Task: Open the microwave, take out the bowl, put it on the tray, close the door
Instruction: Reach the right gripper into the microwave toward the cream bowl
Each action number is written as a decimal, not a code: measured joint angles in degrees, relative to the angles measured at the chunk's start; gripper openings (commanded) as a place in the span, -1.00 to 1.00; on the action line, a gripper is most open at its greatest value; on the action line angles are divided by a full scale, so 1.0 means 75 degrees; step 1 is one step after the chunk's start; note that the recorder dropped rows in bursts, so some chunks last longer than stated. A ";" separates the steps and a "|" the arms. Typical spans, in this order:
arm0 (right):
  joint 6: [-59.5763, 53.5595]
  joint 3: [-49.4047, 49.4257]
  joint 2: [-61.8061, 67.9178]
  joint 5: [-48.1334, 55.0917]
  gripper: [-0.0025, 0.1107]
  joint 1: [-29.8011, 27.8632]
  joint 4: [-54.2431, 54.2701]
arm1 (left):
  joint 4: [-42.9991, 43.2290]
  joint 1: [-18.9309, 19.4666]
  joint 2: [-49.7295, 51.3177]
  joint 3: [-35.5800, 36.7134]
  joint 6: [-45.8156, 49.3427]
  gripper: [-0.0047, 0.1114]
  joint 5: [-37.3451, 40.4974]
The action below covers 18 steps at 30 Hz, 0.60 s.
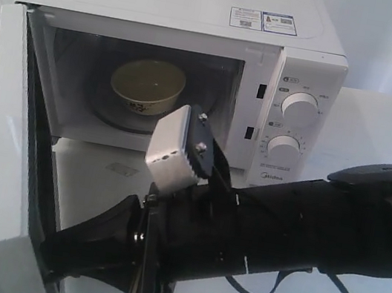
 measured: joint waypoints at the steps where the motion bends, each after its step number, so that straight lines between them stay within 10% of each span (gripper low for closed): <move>1: 0.0000 -0.0007 0.0000 -0.0078 -0.96 0.0078 0.0000 | 0.0000 0.0000 0.0000 0.0000 0.0000 -0.92 0.0000; 18: 0.0015 -0.0036 0.0012 -0.1221 -0.96 0.0170 0.0000 | 0.0000 0.0000 0.0000 0.0000 0.0000 -0.92 0.0000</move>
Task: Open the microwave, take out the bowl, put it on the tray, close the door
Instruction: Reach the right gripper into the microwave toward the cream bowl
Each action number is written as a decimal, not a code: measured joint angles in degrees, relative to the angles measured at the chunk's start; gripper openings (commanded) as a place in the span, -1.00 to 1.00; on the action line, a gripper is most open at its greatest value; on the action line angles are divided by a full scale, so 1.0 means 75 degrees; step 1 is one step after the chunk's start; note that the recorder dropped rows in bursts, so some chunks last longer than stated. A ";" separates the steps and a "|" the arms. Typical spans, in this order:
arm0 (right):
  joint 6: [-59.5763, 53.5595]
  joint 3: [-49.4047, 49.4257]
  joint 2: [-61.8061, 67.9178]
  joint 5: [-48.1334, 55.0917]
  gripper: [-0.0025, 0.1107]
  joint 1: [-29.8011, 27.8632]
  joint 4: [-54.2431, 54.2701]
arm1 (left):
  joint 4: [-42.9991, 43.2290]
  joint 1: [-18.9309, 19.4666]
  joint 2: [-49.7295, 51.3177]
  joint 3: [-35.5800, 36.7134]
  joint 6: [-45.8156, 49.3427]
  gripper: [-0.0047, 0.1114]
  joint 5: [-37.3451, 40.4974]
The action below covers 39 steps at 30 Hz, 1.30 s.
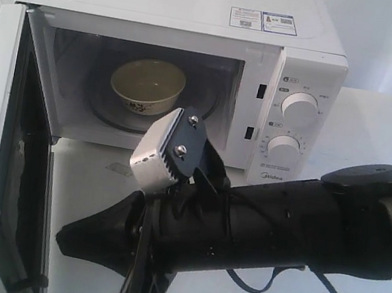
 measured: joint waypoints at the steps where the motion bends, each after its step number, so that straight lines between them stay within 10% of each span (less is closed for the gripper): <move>1: 0.0000 0.0000 0.0000 -0.0053 -0.96 0.0000 0.0000 | 0.0000 0.0000 0.0000 0.0000 0.0000 -0.92 0.0000; 12: -0.0494 -0.0201 0.0005 -0.2805 -0.93 0.0000 0.0000 | 0.0000 0.0000 0.0000 0.0000 0.0000 -0.92 0.0000; 23: -0.1637 -0.1185 0.0063 -0.4573 -0.11 0.0189 -0.2198 | 0.0000 0.0000 0.0000 0.0000 0.0000 -0.92 0.0000; 39: -0.1637 -0.2953 0.3016 -0.7976 -0.09 0.0525 -0.5355 | 0.0000 0.0000 0.0000 0.0000 0.0000 -0.92 0.0000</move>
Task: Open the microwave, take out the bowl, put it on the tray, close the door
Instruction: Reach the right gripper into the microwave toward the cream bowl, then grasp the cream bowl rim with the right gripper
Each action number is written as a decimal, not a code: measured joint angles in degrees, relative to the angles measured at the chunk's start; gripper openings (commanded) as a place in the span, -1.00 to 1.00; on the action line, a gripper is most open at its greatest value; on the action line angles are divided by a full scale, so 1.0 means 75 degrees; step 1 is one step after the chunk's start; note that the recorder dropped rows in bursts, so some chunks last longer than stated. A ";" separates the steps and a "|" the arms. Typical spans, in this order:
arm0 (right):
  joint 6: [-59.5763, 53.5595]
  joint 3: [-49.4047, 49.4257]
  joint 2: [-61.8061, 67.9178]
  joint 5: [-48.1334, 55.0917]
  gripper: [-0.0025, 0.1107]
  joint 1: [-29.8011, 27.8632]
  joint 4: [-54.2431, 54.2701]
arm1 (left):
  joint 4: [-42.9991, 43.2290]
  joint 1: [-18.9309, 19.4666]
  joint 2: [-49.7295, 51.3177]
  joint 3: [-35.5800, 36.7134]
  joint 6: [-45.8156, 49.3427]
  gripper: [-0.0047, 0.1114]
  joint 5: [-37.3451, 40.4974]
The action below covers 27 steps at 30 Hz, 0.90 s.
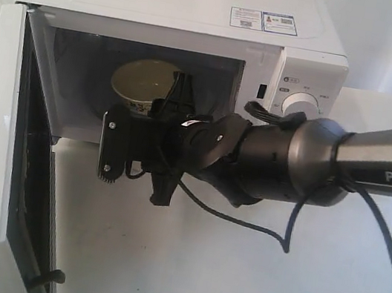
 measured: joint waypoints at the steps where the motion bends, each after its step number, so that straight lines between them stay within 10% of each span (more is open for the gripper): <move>1: 0.0000 -0.0174 0.0147 -0.0031 -0.09 0.0000 -0.0089 | 0.0000 0.0000 0.0000 0.0000 0.0000 -0.92 0.0000; 27: 0.1491 -0.1507 0.1792 -0.1467 -0.05 -0.0148 -0.1861 | 0.0000 0.0000 0.0000 0.0000 0.0000 -0.92 0.0000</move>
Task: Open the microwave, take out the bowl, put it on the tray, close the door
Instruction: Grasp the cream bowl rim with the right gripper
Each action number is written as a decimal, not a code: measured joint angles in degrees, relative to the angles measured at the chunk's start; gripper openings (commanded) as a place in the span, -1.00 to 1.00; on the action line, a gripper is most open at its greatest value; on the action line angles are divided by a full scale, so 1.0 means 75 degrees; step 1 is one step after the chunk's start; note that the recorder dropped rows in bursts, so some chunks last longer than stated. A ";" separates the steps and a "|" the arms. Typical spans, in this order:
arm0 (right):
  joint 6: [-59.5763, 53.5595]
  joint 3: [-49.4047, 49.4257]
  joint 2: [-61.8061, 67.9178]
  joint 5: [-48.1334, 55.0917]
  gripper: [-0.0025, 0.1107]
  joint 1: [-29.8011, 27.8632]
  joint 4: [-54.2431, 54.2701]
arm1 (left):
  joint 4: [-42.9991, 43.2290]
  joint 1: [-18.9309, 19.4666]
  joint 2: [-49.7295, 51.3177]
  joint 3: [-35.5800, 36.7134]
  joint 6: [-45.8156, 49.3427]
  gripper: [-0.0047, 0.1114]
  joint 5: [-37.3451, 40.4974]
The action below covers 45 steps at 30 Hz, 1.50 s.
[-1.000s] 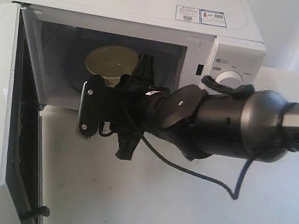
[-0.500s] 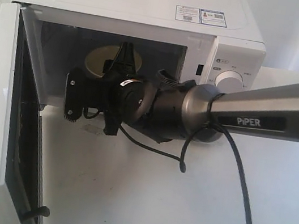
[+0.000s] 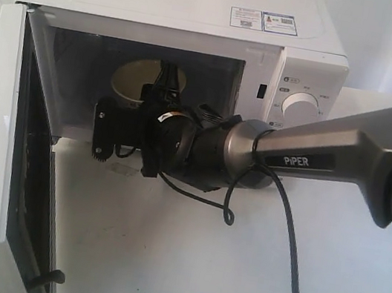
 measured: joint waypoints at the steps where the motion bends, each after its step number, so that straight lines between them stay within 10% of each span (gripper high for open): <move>1: 0.0090 0.0000 0.0000 -0.0044 -0.05 -0.0005 -0.0034 | 0.0000 0.0000 0.0000 0.0000 0.0000 -0.92 0.0000; 27: 0.0904 -0.0890 0.0772 0.0054 -0.08 -0.0310 -0.0341 | 0.0000 0.0000 0.0000 0.0000 0.0000 -0.92 0.0000; 45: 0.0936 -0.1017 0.0976 0.0107 -0.93 -0.0310 -0.0277 | 0.0000 0.0000 0.0000 0.0000 0.0000 -0.92 0.0000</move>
